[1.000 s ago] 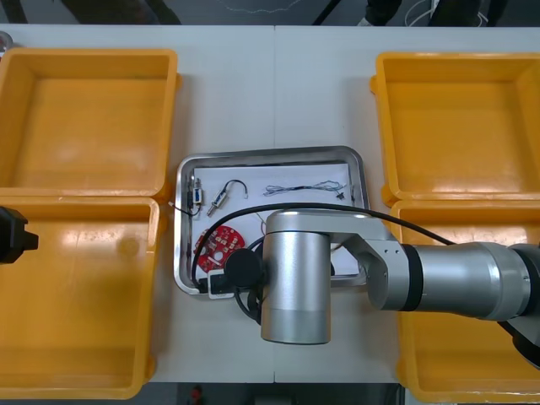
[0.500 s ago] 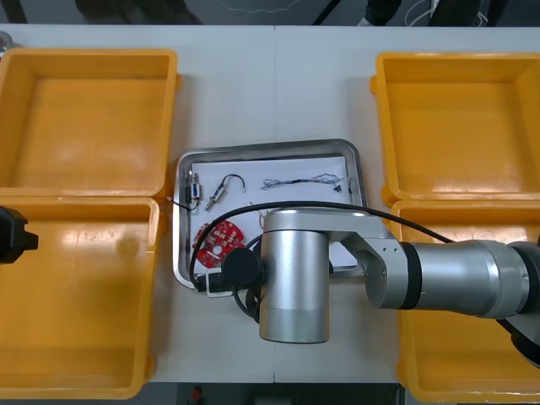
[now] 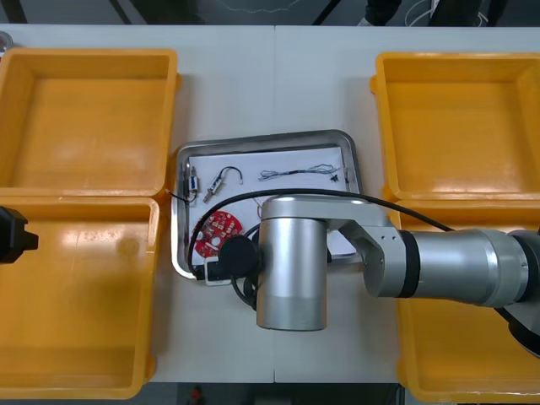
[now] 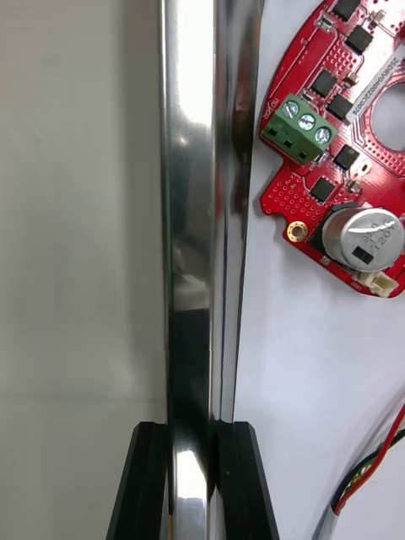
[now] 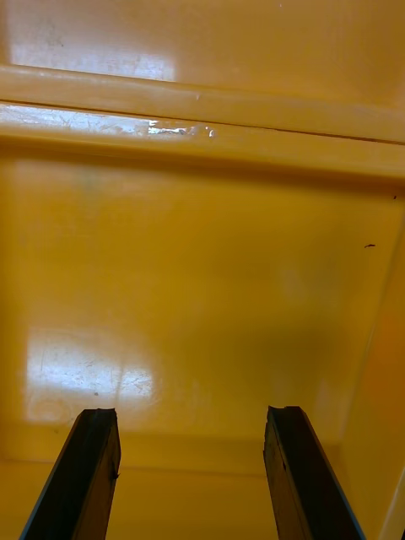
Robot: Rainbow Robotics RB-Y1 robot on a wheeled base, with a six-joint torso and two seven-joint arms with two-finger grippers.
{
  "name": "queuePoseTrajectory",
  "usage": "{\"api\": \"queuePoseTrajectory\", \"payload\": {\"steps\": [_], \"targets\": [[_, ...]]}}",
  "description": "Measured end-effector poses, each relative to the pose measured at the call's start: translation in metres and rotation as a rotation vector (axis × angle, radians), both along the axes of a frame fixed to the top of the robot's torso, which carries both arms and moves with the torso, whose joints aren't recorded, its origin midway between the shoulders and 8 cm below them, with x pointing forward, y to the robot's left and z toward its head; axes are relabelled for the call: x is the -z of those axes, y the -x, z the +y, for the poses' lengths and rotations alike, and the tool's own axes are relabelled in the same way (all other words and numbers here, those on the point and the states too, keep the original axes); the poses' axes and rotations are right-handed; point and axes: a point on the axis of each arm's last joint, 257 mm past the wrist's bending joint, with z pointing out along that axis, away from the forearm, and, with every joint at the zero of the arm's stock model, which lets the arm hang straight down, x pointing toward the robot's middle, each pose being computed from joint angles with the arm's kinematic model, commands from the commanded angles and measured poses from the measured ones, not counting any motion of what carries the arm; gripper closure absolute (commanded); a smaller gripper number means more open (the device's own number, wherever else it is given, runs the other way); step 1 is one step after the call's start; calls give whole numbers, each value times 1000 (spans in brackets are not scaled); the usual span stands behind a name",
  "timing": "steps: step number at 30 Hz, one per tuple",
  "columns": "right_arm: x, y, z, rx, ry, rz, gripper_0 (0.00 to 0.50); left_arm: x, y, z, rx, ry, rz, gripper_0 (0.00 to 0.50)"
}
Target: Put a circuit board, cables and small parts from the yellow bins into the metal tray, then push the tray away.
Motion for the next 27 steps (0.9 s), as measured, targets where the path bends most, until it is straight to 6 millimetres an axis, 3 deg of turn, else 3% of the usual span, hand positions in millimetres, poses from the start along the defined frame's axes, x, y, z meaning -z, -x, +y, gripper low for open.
{"api": "queuePoseTrajectory", "payload": {"steps": [14, 27], "targets": [[-23, -45, -9, 80, 21, -37, 500, 0, 0, 0, 0, 0, 0, 0], [-39, -89, 8, 115, -21, -87, 500, 0, 0, 0, 0, 0, 0, 0]]}}
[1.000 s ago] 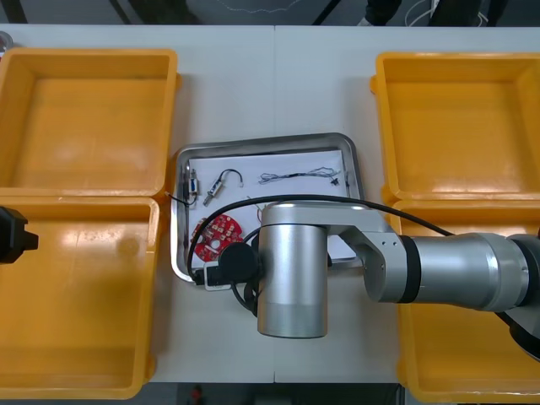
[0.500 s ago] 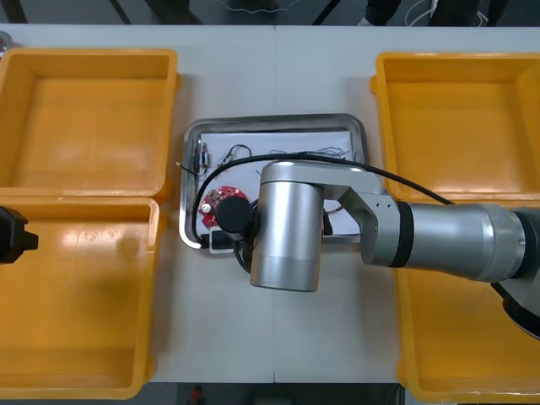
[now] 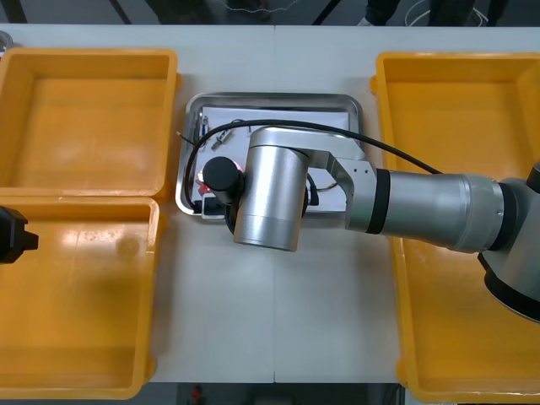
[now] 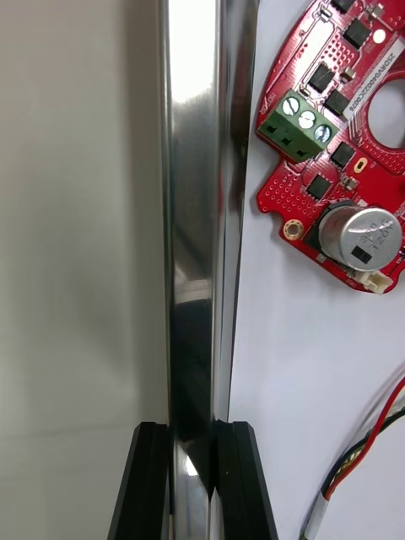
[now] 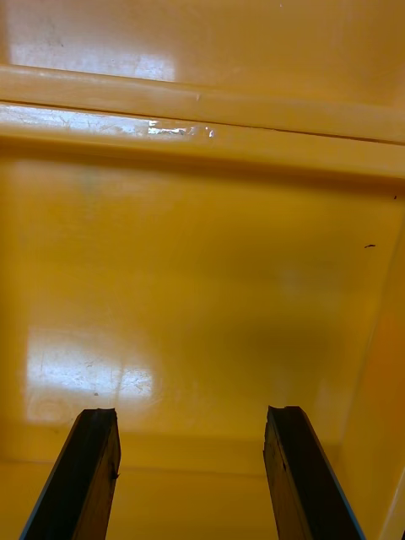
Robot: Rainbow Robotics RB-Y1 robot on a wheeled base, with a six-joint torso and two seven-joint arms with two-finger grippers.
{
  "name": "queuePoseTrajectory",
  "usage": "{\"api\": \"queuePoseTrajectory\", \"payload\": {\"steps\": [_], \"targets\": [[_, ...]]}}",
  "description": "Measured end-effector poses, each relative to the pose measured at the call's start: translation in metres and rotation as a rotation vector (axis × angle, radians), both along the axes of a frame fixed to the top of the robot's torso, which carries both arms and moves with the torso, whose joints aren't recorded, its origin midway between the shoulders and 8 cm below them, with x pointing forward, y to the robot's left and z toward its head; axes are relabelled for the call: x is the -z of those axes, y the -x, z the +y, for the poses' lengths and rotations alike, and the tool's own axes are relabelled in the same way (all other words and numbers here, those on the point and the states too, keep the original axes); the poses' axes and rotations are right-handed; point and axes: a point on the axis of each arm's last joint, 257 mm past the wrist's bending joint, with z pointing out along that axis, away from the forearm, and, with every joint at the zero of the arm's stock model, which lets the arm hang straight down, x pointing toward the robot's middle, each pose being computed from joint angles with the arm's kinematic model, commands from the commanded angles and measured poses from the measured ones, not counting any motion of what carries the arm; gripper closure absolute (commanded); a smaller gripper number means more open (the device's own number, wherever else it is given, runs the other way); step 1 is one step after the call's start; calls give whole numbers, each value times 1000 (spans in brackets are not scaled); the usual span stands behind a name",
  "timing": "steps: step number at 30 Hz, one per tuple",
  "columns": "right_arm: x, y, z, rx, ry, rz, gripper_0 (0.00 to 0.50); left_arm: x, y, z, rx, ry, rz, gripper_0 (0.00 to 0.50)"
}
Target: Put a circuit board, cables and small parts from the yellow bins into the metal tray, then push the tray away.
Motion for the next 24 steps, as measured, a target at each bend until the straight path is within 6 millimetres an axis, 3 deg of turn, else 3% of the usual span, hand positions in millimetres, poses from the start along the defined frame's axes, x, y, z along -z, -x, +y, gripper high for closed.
{"api": "queuePoseTrajectory", "payload": {"steps": [24], "targets": [[-30, -65, 4, -1, -38, -102, 500, 0, 0, 0, 0, 0, 0, 0]]}}
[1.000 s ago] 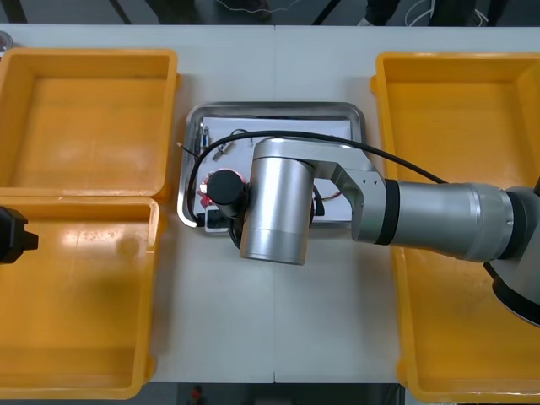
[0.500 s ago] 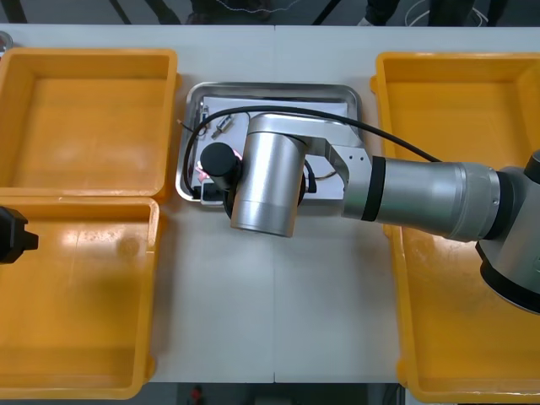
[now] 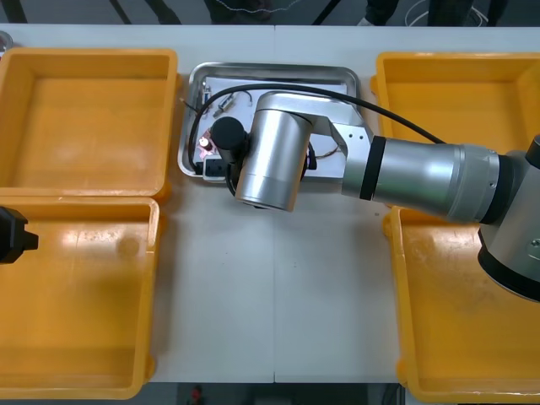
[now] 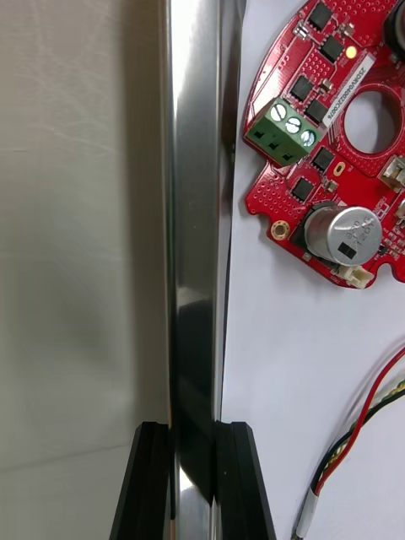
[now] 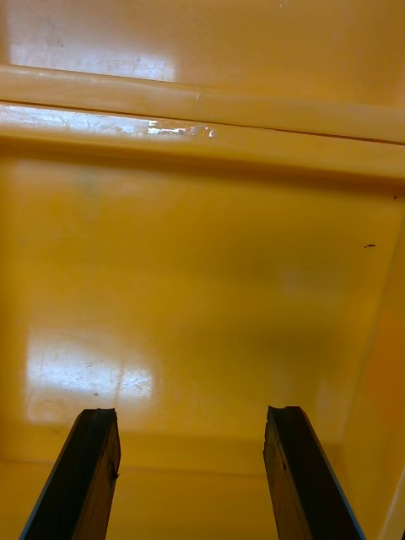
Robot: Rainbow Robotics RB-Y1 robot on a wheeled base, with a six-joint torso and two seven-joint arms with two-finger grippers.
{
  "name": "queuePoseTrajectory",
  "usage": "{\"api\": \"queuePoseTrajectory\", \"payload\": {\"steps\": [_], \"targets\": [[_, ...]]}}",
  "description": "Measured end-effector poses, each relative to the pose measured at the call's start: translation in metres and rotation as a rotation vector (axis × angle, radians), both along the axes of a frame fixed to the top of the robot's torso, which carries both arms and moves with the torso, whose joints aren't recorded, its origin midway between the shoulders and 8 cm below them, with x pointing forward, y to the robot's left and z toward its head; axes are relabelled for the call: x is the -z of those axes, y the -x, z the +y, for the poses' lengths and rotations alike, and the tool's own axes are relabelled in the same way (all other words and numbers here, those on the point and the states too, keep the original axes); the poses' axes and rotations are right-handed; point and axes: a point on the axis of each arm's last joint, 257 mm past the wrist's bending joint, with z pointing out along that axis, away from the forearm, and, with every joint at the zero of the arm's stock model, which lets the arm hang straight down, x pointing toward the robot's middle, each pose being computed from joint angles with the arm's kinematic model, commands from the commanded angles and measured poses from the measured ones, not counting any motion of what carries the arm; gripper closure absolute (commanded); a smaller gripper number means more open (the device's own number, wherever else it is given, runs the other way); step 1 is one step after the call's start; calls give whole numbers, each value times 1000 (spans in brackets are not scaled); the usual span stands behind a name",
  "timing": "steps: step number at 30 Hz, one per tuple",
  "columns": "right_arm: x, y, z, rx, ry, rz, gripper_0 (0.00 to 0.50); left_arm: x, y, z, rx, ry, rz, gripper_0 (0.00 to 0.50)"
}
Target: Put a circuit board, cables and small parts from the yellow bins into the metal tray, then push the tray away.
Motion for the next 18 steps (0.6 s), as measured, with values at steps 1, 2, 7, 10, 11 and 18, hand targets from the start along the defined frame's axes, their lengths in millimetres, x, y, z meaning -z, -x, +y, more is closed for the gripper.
{"api": "queuePoseTrajectory", "payload": {"steps": [1, 2, 7, 10, 11, 18], "targets": [[-1, -3, 0, 1, -5, -1, 500, 0, 0, 0, 0, 0, 0, 0], [-2, -5, 1, 3, -13, -3, 500, 0, 0, 0, 0, 0, 0, 0], [-7, -18, 0, 1, -25, -19, 500, 0, 0, 0, 0, 0, 0, 0], [-11, -25, -2, -21, -2, -33, 500, 0, 0, 0, 0, 0, 0, 0], [-12, -28, -3, -23, 0, -37, 500, 0, 0, 0, 0, 0, 0, 0], [-24, -42, -2, -24, -13, -65, 500, 0, 0, 0, 0, 0, 0, 0]]}}
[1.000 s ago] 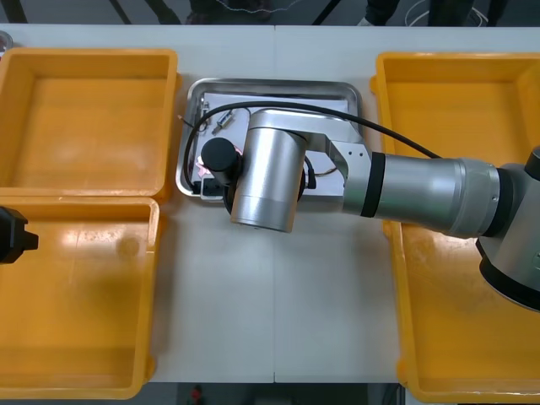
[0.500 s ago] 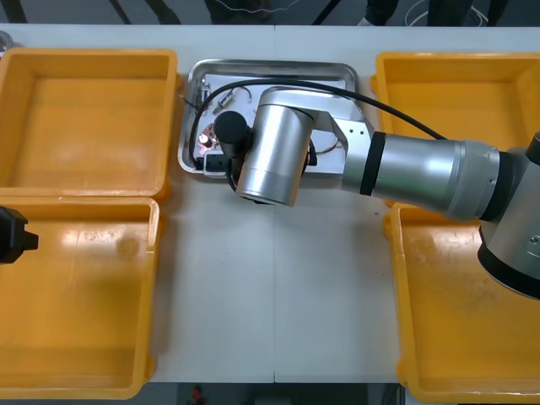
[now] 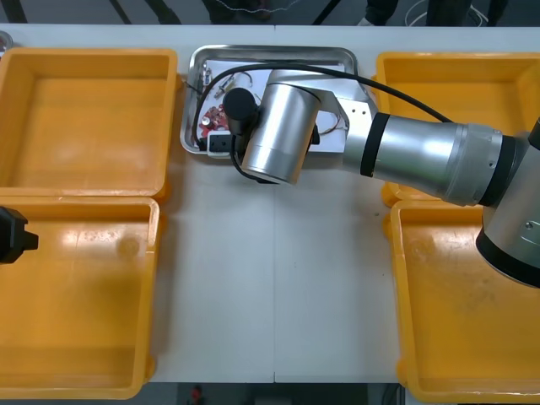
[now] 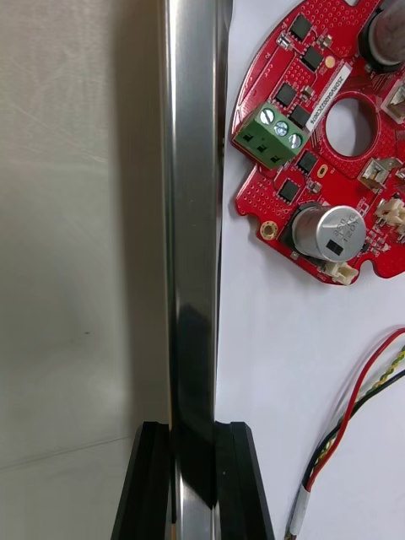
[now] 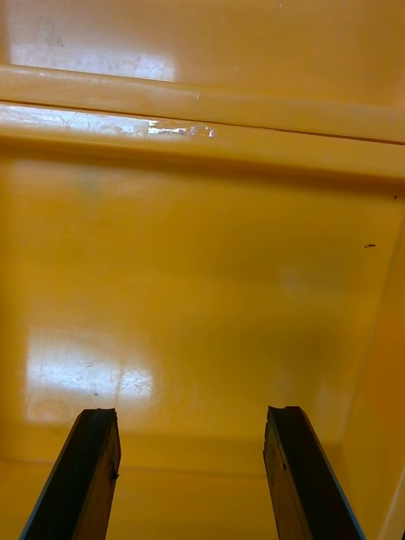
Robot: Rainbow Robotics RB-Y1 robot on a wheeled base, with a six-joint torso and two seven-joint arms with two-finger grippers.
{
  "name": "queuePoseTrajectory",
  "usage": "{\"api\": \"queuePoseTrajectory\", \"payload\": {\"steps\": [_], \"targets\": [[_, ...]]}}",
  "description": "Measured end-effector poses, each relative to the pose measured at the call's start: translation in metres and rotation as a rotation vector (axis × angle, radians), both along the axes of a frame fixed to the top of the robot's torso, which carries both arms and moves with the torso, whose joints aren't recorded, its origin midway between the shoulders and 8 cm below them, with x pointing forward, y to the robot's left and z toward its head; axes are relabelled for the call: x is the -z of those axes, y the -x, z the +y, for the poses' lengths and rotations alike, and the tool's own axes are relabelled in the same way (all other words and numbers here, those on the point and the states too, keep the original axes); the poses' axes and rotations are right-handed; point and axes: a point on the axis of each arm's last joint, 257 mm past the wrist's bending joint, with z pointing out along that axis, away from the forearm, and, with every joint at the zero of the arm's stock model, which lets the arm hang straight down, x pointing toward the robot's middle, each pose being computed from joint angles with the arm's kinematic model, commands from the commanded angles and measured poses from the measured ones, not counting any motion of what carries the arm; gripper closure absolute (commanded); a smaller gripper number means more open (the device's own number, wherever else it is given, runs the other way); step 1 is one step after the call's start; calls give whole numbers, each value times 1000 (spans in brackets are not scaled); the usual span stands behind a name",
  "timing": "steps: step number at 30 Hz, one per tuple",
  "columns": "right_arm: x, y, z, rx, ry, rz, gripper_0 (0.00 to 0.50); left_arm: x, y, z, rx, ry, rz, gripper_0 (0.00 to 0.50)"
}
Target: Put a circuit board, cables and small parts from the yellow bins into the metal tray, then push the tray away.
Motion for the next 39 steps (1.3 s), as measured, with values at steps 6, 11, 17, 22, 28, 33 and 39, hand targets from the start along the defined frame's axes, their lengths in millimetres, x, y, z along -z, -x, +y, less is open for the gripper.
{"api": "queuePoseTrajectory", "payload": {"steps": [6, 11, 17, 22, 28, 33, 39], "targets": [[-7, -12, -2, -16, 8, -24, 500, 0, 0, 0, 0, 0, 0, 0], [-13, -22, -1, -16, -12, -43, 500, 0, 0, 0, 0, 0, 0, 0], [-17, -34, -3, -19, -31, -65, 500, 0, 0, 0, 0, 0, 0, 0], [-16, -41, -6, -10, -42, -71, 500, 0, 0, 0, 0, 0, 0, 0], [-14, -47, -7, -1, -52, -76, 500, 0, 0, 0, 0, 0, 0, 0], [-14, -49, -5, -29, -35, -85, 471, 0, 0, 0, 0, 0, 0, 0], [-15, -50, -4, -28, -32, -87, 0, 0, 0, 0, 0, 0, 0, 0]]}}
